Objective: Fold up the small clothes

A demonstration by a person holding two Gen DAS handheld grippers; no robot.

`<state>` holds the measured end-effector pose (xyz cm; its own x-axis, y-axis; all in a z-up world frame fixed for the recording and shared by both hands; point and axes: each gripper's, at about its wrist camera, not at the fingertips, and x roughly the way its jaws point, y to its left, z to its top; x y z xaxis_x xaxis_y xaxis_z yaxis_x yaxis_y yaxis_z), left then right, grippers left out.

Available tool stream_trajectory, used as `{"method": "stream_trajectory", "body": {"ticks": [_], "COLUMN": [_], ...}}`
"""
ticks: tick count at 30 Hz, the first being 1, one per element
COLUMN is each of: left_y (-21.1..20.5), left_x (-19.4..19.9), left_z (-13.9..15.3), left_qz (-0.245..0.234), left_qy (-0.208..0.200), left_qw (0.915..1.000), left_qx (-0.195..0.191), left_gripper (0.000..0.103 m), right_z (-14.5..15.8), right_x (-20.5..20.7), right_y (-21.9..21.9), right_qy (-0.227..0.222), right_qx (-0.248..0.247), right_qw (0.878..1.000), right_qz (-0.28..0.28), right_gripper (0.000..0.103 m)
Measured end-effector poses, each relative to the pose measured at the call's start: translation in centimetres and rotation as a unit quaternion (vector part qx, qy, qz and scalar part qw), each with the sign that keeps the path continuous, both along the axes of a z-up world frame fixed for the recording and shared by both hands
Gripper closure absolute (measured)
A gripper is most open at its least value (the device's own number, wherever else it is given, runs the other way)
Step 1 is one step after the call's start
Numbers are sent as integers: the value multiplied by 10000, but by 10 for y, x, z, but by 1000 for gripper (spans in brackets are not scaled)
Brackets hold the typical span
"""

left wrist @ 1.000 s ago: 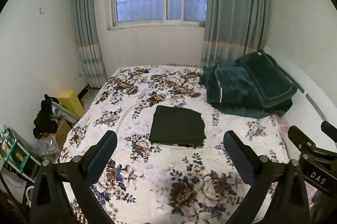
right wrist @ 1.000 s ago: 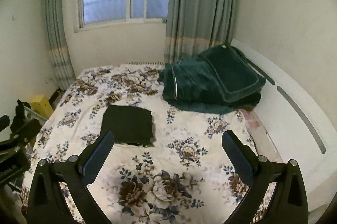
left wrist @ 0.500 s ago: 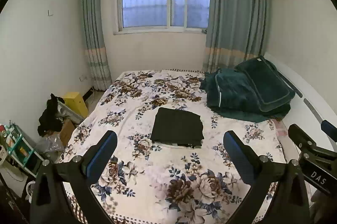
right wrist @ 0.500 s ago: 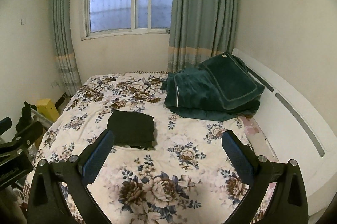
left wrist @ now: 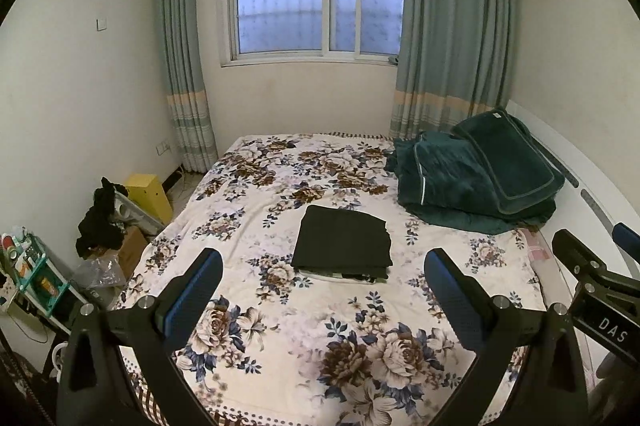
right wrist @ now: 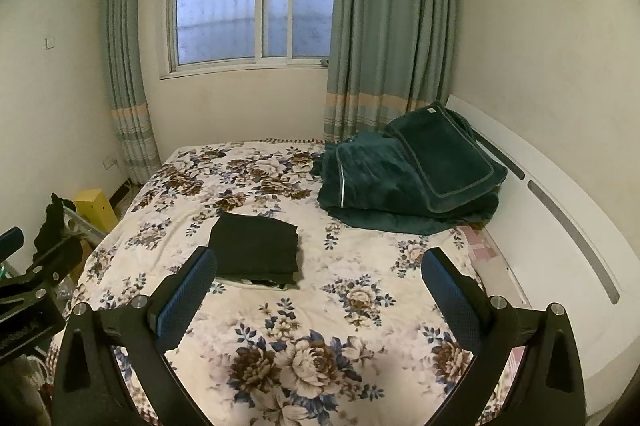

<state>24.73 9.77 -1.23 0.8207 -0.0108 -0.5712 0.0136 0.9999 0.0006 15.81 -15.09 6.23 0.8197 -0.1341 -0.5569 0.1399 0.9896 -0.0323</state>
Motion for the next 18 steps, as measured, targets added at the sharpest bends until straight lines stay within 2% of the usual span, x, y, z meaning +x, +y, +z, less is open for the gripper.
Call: {"method": "stream_trajectory", "body": {"ticks": [10,18], "left_y": [2,-1], "left_x": [1,-1], "left_z": [4,19], "left_qz": [-15,-22], "left_qy": [-32,-188], "left_qw": [10000,9998], "left_qx": [2,12], "left_gripper": [0,0], "right_z": [1,-1], "right_x": [1,1], "right_y": [1,2], "right_qy": [19,57], "right_qx": [48,181], "right_qw": [9999,9997], "right_qz": [89,182], "right_gripper": [0,0]}}
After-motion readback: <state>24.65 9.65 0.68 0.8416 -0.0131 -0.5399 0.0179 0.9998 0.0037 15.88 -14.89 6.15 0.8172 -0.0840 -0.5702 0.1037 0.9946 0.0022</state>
